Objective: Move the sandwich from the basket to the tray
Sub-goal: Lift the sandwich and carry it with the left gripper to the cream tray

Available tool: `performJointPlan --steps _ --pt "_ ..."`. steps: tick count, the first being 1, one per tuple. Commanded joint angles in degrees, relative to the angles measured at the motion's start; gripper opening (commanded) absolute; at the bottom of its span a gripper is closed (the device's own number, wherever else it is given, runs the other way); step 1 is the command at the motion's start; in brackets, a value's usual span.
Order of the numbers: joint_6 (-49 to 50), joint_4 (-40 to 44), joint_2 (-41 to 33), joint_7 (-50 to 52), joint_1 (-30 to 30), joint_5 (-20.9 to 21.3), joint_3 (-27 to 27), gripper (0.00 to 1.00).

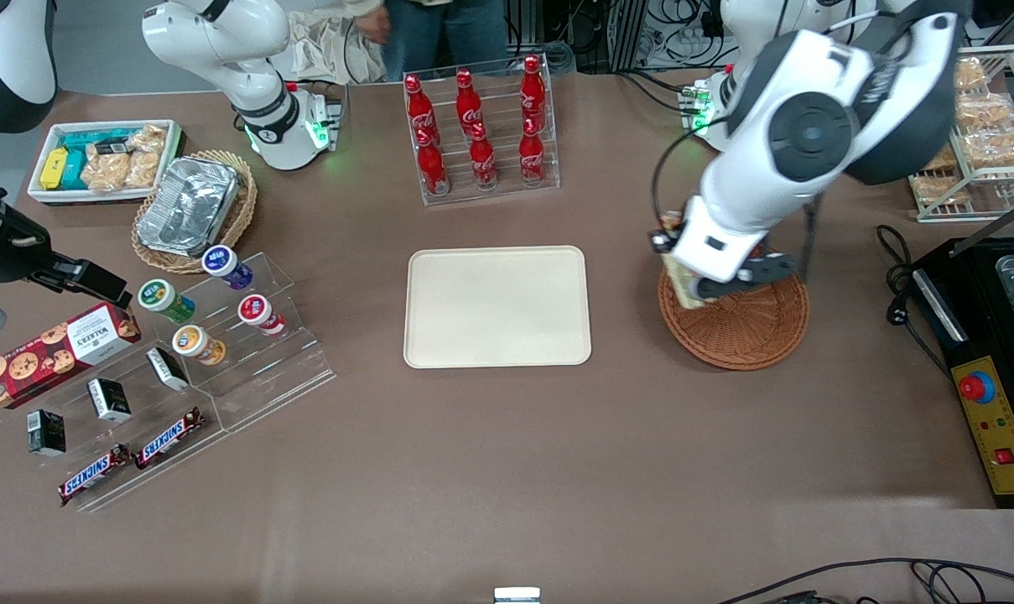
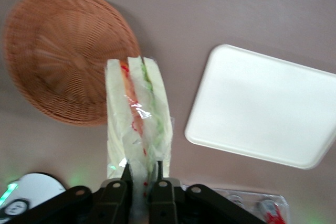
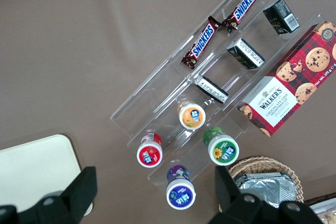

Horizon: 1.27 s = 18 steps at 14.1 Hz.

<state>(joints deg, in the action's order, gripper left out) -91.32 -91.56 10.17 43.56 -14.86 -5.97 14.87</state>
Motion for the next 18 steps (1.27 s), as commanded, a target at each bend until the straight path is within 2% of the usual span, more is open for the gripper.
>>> performJointPlan --steps 1,4,7,13,18 --pt "-3.41 0.69 1.60 1.35 -2.01 -1.32 1.74 0.00" --pt "-13.14 -2.47 4.50 0.83 -4.91 -4.14 1.74 0.00" --pt "-23.26 -5.90 7.92 1.27 -8.25 -3.35 1.65 0.00" --pt "-36.63 -9.07 15.31 0.21 -9.49 -2.12 1.65 0.00" --pt "-47.26 -16.44 15.93 0.21 -10.11 -0.27 1.65 0.00"
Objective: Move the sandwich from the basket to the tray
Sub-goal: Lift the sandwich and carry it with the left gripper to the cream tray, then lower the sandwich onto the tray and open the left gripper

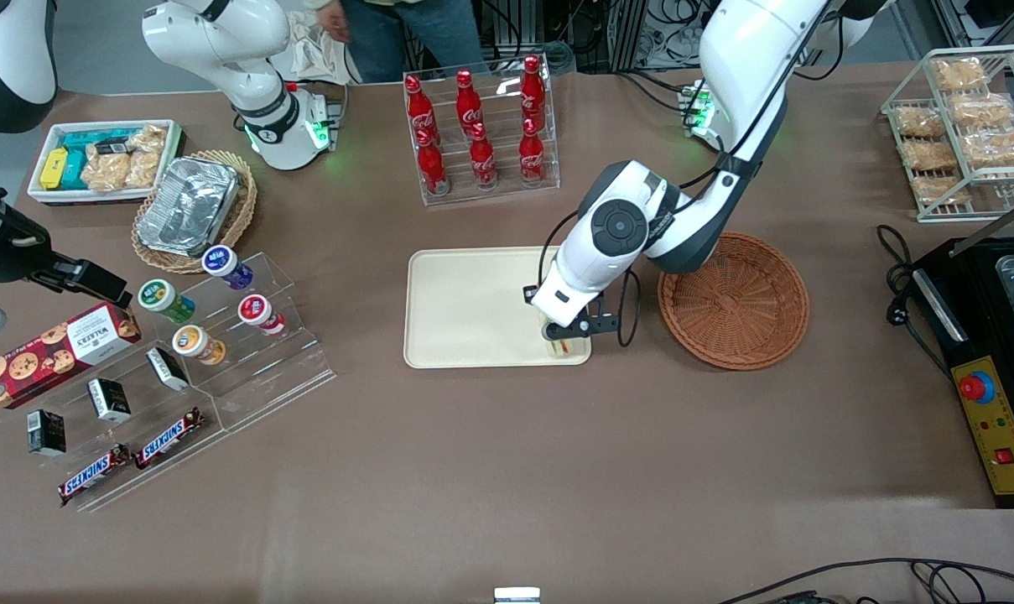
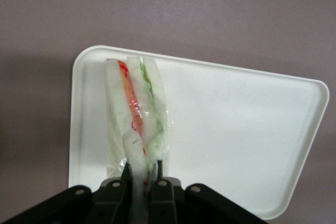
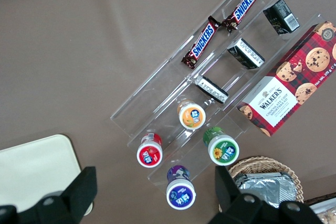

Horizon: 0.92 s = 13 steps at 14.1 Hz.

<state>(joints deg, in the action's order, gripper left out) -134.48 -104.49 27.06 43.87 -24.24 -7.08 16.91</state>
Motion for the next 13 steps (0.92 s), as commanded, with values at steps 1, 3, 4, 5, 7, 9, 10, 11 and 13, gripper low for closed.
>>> performJointPlan --steps 1,3,4,5,7,9,10,11,13 --pt "-6.03 -4.75 -0.87 -0.18 -0.72 0.84 -0.47 0.00" --pt "-7.72 -6.60 -0.69 -0.27 -0.72 0.93 -0.47 0.00" --pt "-7.72 -6.78 -0.78 -0.19 -0.72 0.93 -0.56 0.10" --pt "-7.46 -6.87 -0.95 0.08 -0.72 1.02 -0.56 0.57" --pt "-4.15 -6.87 -2.44 0.86 -0.72 3.37 -0.91 1.00" --pt "1.39 -6.17 -4.72 0.52 0.24 4.27 -1.35 1.00" --pt "3.85 -6.08 -6.65 0.17 0.33 4.27 -2.48 1.00" --pt "6.05 -6.08 -8.58 0.17 0.24 4.71 -3.97 1.00" --pt "8.18 -5.73 -11.31 -0.01 1.20 5.15 -6.61 1.00"
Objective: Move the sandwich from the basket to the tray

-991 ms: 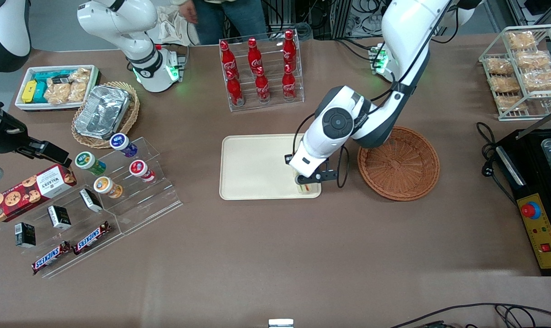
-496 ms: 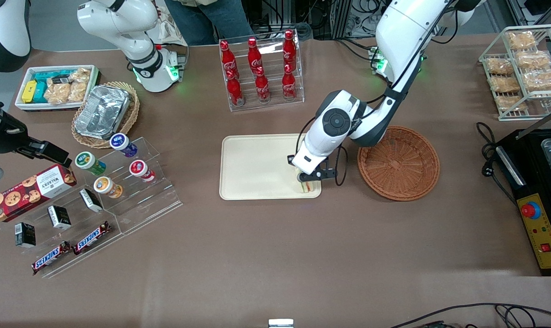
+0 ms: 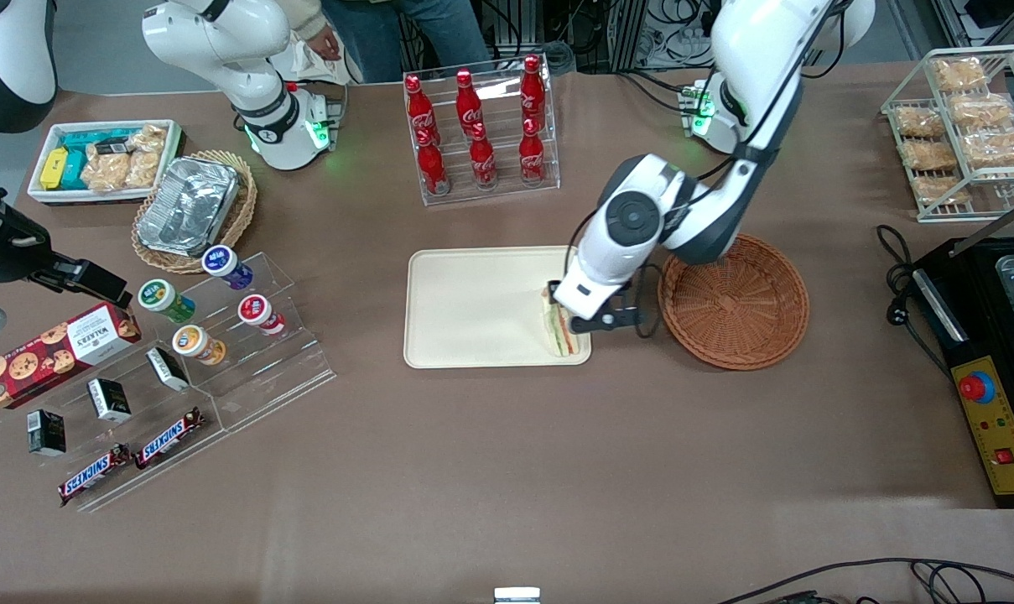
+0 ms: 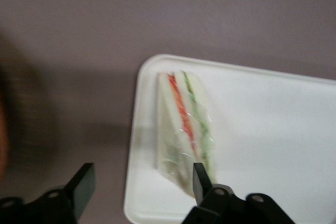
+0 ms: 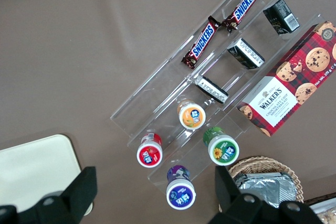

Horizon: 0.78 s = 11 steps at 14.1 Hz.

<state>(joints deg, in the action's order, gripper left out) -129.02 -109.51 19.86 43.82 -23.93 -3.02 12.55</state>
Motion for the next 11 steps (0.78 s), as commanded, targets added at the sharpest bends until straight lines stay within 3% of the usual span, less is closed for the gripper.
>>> performJointPlan --steps 1,6,11 --pt "5.16 -0.70 -5.70 -0.49 1.86 1.17 -2.88 1.00" --pt "21.51 5.26 -11.33 -3.21 8.80 6.79 -3.06 1.00" --pt "26.96 7.12 -14.85 -16.81 15.58 6.97 -3.15 1.00"
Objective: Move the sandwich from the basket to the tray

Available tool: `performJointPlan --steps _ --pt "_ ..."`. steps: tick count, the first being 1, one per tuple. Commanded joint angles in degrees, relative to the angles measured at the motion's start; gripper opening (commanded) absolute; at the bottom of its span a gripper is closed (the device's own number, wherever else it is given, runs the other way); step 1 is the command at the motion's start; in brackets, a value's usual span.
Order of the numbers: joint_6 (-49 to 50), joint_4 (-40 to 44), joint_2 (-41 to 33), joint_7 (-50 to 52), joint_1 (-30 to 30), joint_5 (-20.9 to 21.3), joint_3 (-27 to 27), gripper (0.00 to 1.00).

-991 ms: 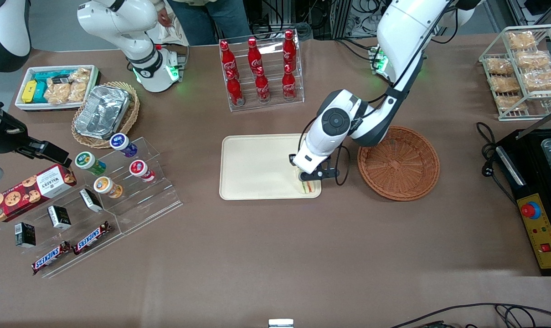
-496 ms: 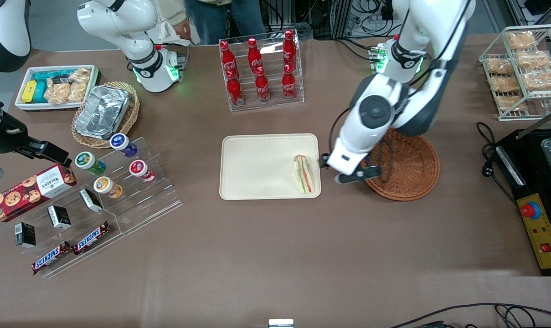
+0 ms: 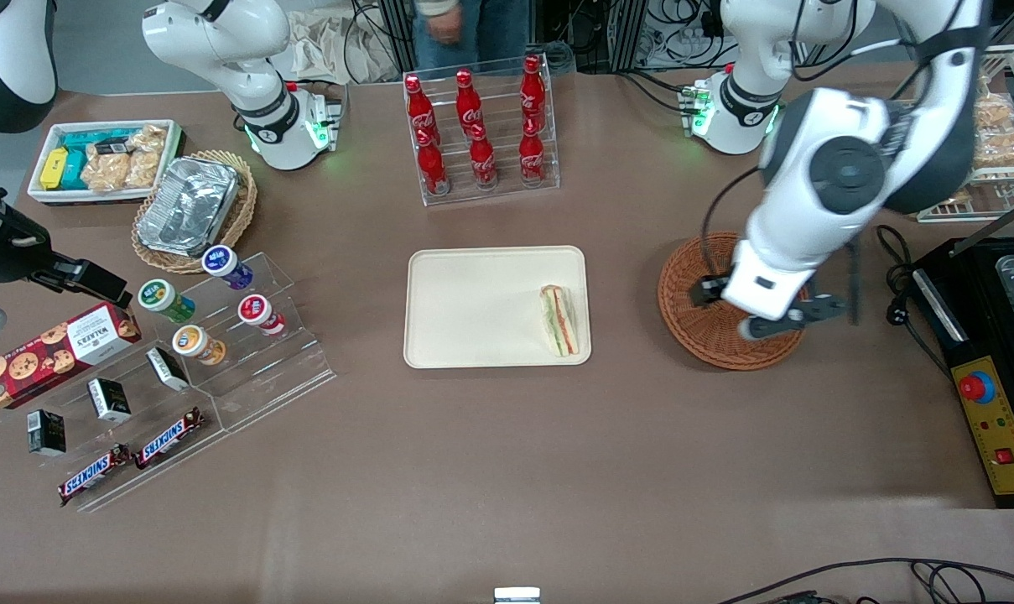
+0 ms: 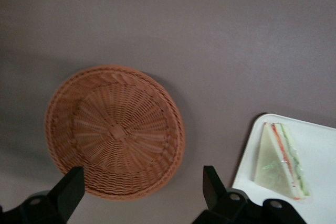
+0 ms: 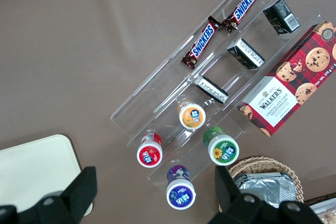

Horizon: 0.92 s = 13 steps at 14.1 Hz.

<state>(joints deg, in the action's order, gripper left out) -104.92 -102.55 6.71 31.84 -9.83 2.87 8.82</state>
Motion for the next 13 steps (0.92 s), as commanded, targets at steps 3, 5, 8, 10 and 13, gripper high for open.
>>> performJointPlan --steps 3,5,8,10,13 --pt "4.90 0.08 -4.67 -14.58 6.30 0.65 0.67 1.00" --pt "7.18 0.16 -6.34 -24.31 8.59 0.65 0.50 1.00" --pt "12.19 2.26 -8.11 -39.27 7.02 -0.23 -7.75 1.00" --pt "13.34 4.98 -7.85 -40.36 7.37 0.21 -8.11 1.00" --pt "13.87 6.66 -7.15 -38.10 7.54 -0.05 -7.94 1.00"
